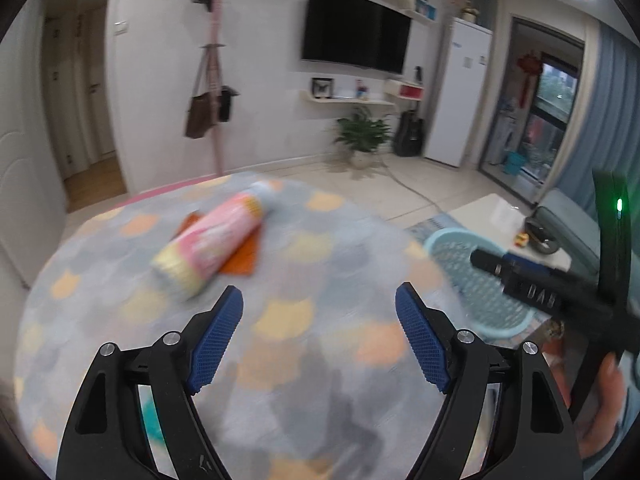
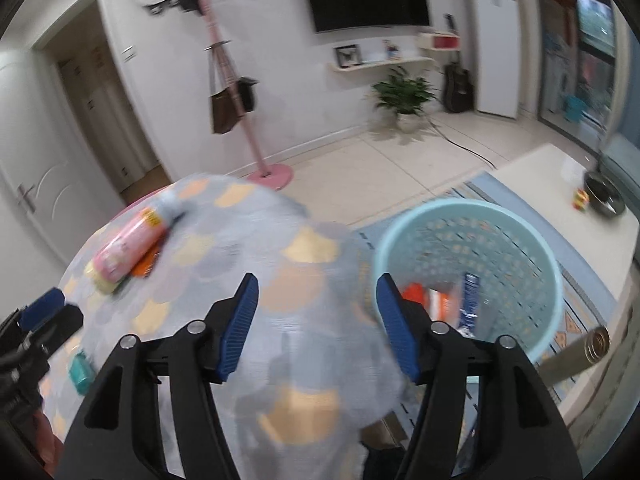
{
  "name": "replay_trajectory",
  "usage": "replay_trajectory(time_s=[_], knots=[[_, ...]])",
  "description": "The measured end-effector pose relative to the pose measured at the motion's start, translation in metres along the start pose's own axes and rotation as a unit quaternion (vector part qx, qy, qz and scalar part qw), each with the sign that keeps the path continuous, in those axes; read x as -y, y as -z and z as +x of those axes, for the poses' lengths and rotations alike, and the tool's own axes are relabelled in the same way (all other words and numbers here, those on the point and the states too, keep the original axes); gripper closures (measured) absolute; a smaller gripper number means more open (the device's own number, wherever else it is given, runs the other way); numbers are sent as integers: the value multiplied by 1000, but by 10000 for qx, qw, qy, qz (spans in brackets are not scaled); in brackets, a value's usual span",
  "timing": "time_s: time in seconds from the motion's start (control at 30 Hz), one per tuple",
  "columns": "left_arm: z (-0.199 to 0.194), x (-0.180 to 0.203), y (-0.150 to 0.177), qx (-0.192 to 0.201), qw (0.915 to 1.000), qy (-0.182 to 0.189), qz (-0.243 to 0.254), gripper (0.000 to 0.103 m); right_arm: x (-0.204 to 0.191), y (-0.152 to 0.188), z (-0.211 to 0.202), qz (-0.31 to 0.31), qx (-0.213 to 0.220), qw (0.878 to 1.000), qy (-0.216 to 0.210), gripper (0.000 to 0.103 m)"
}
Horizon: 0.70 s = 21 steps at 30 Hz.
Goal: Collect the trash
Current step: 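Move both tools back over the table, then grasp the teal packet with the left tool while the right grasps the pink yogurt bottle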
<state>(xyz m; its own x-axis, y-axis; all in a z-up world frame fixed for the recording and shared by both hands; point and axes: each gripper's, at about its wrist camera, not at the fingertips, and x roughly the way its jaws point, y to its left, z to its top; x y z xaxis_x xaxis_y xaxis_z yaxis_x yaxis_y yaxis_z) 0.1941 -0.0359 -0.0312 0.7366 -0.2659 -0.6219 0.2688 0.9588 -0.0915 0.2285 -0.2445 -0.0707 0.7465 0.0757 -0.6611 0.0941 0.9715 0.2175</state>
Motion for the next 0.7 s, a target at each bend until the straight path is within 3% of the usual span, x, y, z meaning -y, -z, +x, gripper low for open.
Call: replay_trajectory(time_s=[0.13, 0.23, 0.53, 0.7], knots=[[-21, -37, 29, 51, 9992, -366, -128, 21, -40, -3, 3, -250, -95, 9989, -390, 44], [-37, -64, 50, 287, 9975, -572, -290, 17, -64, -7, 7, -172, -82, 9985, -509, 32], [-24, -104, 83, -336, 9976, -345, -499, 16, -134, -26, 39, 45, -225, 9947, -1001, 32], [-12, -100, 86, -553, 9980, -193, -244, 16, -155, -34, 59, 84, -413, 9933, -1078, 32]])
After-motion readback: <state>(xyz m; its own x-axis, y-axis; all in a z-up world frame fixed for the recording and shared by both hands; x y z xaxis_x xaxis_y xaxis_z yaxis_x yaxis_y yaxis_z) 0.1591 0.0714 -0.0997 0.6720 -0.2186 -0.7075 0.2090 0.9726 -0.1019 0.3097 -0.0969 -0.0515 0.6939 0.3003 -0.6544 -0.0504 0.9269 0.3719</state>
